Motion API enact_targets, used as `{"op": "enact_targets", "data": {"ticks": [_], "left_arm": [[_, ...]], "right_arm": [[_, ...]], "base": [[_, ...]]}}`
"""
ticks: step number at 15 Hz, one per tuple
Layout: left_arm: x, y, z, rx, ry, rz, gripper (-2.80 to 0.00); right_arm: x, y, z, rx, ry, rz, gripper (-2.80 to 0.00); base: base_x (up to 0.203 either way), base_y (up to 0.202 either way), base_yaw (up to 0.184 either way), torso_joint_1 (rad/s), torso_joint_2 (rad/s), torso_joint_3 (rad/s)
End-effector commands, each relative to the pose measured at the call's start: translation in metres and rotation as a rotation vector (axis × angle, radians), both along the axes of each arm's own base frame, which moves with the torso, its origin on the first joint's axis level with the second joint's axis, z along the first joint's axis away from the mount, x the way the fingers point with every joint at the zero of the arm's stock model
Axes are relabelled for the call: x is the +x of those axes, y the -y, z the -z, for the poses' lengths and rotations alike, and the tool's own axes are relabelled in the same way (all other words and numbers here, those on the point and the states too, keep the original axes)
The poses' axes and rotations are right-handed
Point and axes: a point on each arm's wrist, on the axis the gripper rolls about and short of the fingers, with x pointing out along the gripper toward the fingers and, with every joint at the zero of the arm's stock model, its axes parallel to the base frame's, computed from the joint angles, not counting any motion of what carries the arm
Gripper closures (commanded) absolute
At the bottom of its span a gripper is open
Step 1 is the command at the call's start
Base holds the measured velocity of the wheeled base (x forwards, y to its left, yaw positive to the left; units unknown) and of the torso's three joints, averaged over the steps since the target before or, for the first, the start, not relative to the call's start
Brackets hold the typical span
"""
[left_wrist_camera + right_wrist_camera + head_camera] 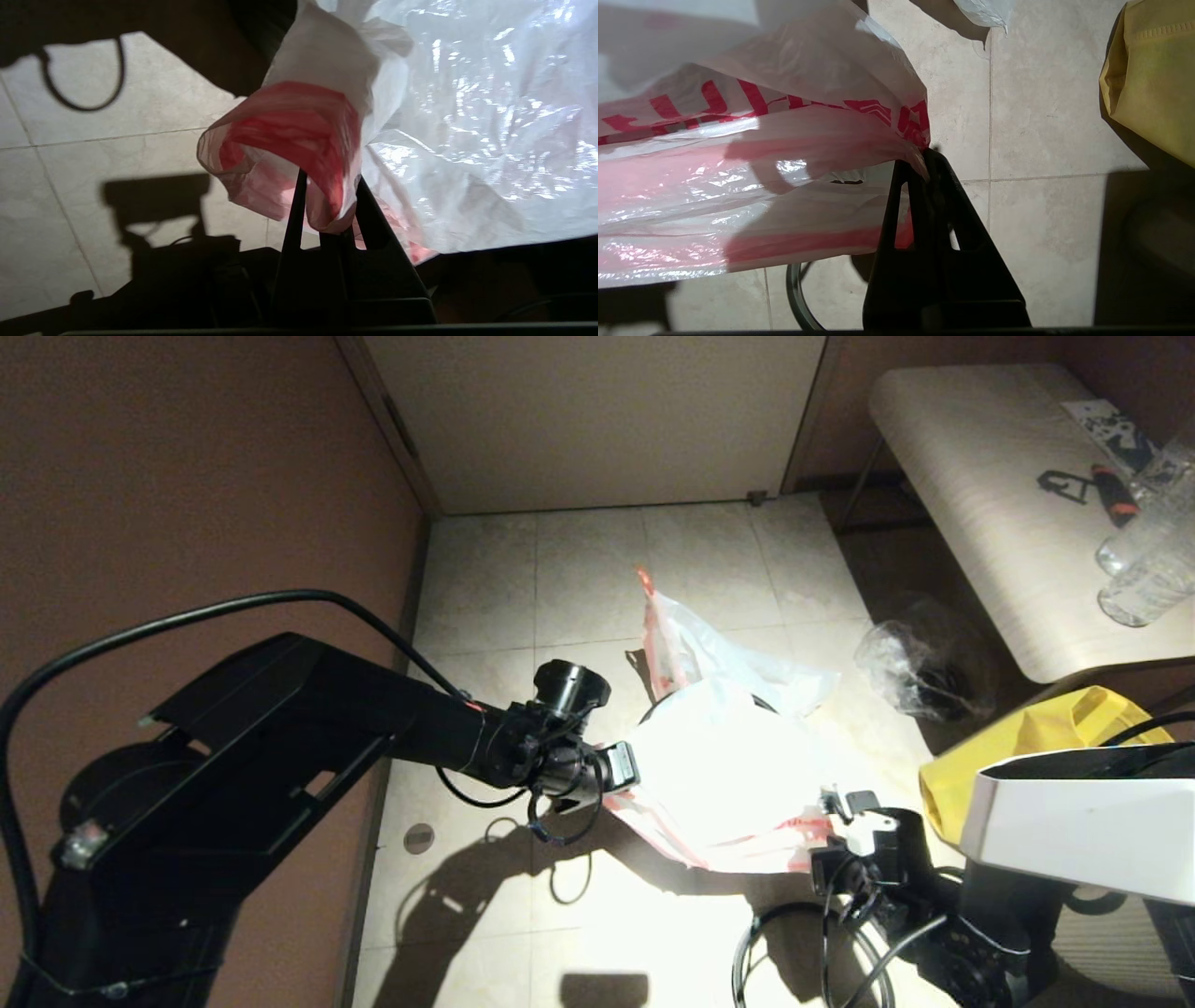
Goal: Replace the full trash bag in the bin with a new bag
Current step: Put the new garbage bag on the trash can
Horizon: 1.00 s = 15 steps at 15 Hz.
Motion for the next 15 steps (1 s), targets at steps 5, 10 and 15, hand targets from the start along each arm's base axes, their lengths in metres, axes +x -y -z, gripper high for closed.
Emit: {"op": "enact_targets", "data": {"ticks": [5, 10, 15], "left_arm": [[0.024, 0.010, 0.039, 0.033, 0.028, -0.012, 0.00], [0.036, 0.018, 0.045, 0.106, 0.040, -0.053, 0.00], [0.033, 0.016, 0.011, 0.057, 0.094, -0.076, 0.00]], "right_arm": [[0.046, 0.016, 0.007, -0.063, 0.071, 0.049, 0.00], [0.059, 0.020, 0.000, -0.058, 0.114, 0.076, 0.00], [0.062, 0.026, -0.038, -0.042, 0.205, 0.112, 0.00]], "base": [[0.000, 0.000, 0.000, 0.000, 0.00, 0.000], [0.000, 0.000, 0.000, 0.000, 0.00, 0.000], [0.000, 0.000, 0.000, 0.000, 0.00, 0.000]]}}
